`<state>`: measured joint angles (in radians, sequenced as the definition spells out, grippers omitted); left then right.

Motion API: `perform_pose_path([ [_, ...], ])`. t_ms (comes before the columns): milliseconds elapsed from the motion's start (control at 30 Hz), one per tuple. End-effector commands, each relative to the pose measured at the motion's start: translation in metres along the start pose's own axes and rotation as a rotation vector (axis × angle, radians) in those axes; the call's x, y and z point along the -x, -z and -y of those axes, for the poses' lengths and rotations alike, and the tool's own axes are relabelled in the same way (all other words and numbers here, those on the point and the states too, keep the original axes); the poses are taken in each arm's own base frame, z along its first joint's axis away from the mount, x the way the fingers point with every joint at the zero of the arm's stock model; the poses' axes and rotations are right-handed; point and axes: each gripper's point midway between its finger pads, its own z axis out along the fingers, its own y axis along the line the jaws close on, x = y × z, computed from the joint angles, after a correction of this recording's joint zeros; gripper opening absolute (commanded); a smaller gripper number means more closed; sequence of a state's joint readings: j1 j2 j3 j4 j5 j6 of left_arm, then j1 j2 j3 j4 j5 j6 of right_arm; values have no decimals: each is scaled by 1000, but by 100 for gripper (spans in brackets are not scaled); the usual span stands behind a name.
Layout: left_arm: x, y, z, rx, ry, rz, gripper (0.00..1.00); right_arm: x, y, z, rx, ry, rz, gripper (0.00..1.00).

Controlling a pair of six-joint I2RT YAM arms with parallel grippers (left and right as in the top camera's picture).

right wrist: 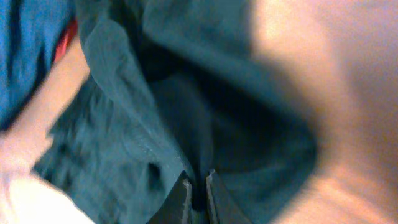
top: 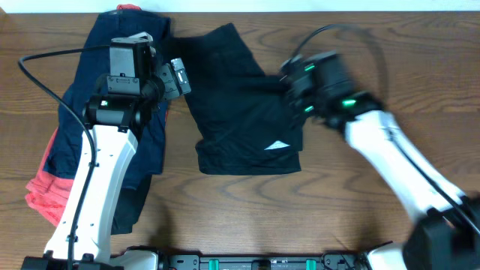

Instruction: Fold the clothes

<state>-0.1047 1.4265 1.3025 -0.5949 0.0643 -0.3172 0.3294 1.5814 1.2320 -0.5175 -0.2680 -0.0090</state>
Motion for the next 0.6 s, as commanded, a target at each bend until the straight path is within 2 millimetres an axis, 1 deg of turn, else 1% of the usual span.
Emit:
perform_pose_path([
  [0,2,-3,-2,8,-6,1,99,15,38,53,-149,-93,69,5],
  [67,3,-5,-2,6,-6,5,99,6,49,85,-205,-161,59,3],
  [167,5,-8,0,3,-15,11,99,-13,62,134,-282,-273,31,2],
  [267,6,-12,1,0,-27,15,99,-34,68,180,-343,-381,12,1],
  [367,5,-17,1,1,-28,10,99,-56,64,214,-374,-464,-16,1],
  [467,3,-24,0,6,-28,-5,99,-86,53,246,-399,-576,-62,1],
  [567,0,-29,-1,12,-28,-20,99,-107,40,266,-360,-650,-79,1],
])
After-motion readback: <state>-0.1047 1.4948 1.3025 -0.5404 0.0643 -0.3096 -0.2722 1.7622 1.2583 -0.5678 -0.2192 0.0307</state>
